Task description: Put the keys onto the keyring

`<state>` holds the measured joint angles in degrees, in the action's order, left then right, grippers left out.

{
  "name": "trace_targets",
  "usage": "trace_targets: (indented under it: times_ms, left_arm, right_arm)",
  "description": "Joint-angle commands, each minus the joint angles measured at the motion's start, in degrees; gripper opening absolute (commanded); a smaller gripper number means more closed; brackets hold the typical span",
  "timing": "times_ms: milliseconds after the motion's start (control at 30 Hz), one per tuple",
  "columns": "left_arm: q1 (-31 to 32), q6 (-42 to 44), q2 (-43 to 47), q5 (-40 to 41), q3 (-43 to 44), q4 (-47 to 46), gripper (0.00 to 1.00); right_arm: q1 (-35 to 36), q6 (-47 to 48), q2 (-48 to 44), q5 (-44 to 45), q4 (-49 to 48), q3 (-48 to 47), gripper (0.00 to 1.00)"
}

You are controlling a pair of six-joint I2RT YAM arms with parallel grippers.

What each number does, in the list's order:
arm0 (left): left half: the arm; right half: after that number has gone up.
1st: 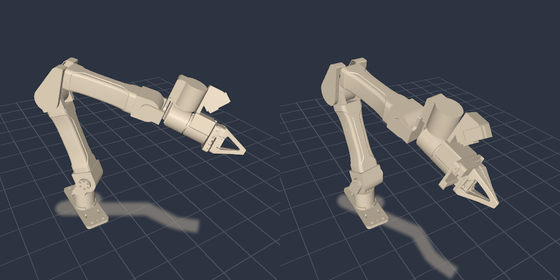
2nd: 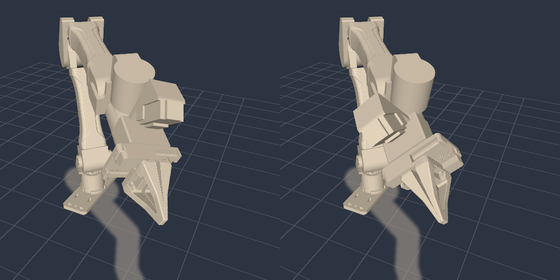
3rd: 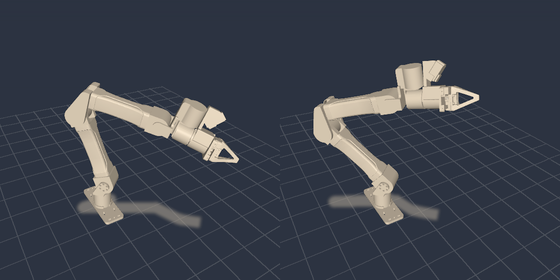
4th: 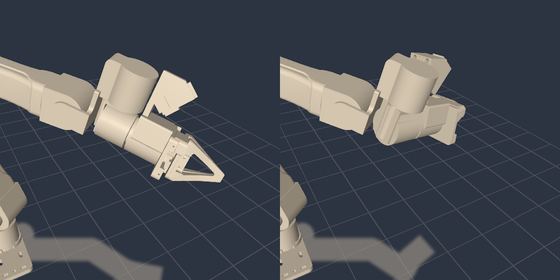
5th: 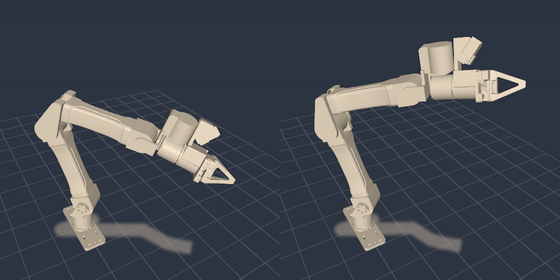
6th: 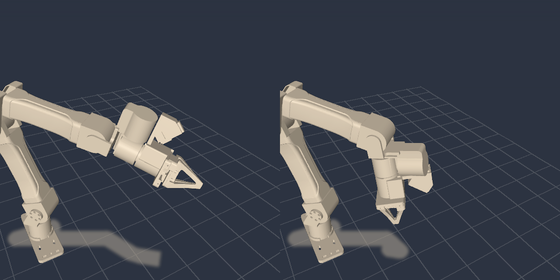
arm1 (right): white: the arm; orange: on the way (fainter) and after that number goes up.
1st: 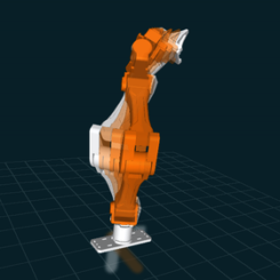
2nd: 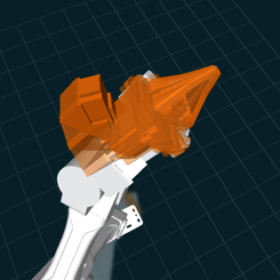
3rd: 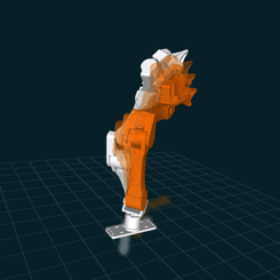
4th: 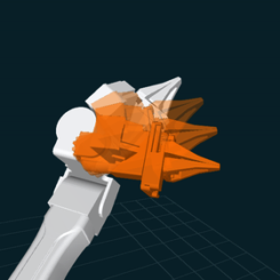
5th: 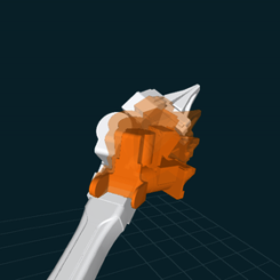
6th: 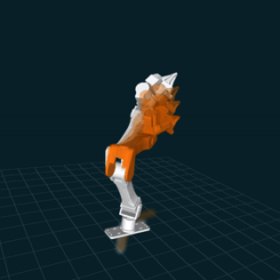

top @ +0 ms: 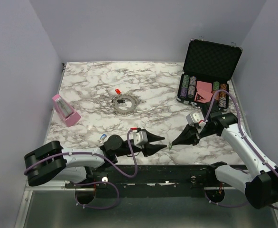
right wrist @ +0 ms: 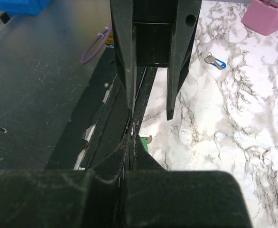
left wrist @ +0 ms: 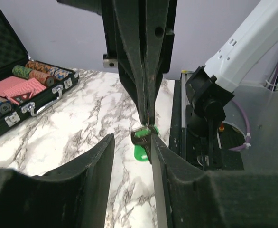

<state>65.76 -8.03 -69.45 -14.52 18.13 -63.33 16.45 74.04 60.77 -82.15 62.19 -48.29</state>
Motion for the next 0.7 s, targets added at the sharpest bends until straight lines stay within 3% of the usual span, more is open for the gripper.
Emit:
trace_targets:
  times_ms: [0, 200, 667]
  left_arm:
    - [0.2, -1.4, -3.0, -2.2, 3.5, -3.4, 0.42]
    - [0.3, -2.2, -4.6, -3.9, 4.6, -3.0, 0.33]
    - [0.3, -2.5, -3.9, -4.6, 0.9, -4.0, 0.34]
  right_arm:
    - [0.3, -0.5, -0.8, -3.1, -1.8, 1.4, 0.0]
    - [0.3, -2.1, -0.8, -3.2, -3.2, 1.9, 0.0]
    - [0.3, -4.5, -0.7, -3.2, -4.5, 1.5, 0.0]
